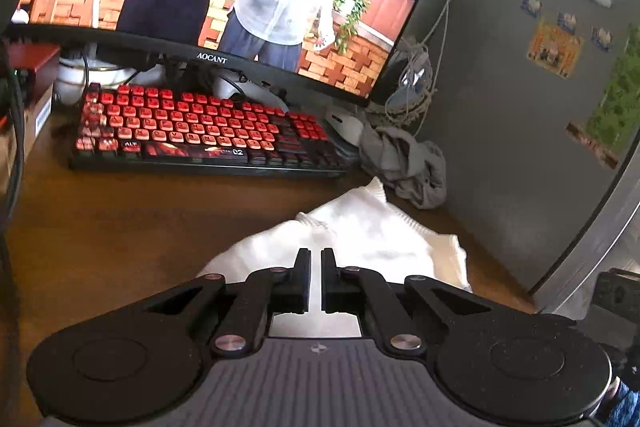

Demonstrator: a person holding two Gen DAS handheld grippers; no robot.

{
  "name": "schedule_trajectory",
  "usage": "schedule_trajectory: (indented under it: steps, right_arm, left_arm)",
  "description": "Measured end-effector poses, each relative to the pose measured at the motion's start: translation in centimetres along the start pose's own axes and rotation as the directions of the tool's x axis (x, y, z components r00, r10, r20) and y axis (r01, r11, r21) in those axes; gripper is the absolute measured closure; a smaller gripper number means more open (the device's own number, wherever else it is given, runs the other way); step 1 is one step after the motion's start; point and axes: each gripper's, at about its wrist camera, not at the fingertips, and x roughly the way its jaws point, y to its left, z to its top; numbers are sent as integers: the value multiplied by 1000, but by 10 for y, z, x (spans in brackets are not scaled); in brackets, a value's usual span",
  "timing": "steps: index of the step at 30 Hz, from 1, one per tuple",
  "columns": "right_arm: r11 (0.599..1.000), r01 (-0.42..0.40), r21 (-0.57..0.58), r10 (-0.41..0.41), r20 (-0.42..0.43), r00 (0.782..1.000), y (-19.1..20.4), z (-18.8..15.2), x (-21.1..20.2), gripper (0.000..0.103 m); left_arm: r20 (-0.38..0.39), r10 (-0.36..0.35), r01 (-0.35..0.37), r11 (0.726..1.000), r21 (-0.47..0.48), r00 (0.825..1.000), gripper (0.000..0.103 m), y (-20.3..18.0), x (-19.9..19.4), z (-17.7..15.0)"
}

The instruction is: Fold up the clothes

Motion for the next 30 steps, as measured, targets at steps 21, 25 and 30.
schedule_trajectory:
  steps: [21,25,30]
  right_arm:
    - [990,6,-142,-24,-121,992,34,-21,31,90]
    - [990,-5,-143,-14,-132,991,36,-14,25,88]
    - [983,-27,-179,8,-105,994,44,7,34,86]
  left_arm:
    - [-27,57,-56,998,38,998,100,24,46,-13]
    - [-22,57,-57,998,-7,998,102,27,42,-5]
    - [-5,5,-6,999,-47,1000,101,17,12,5]
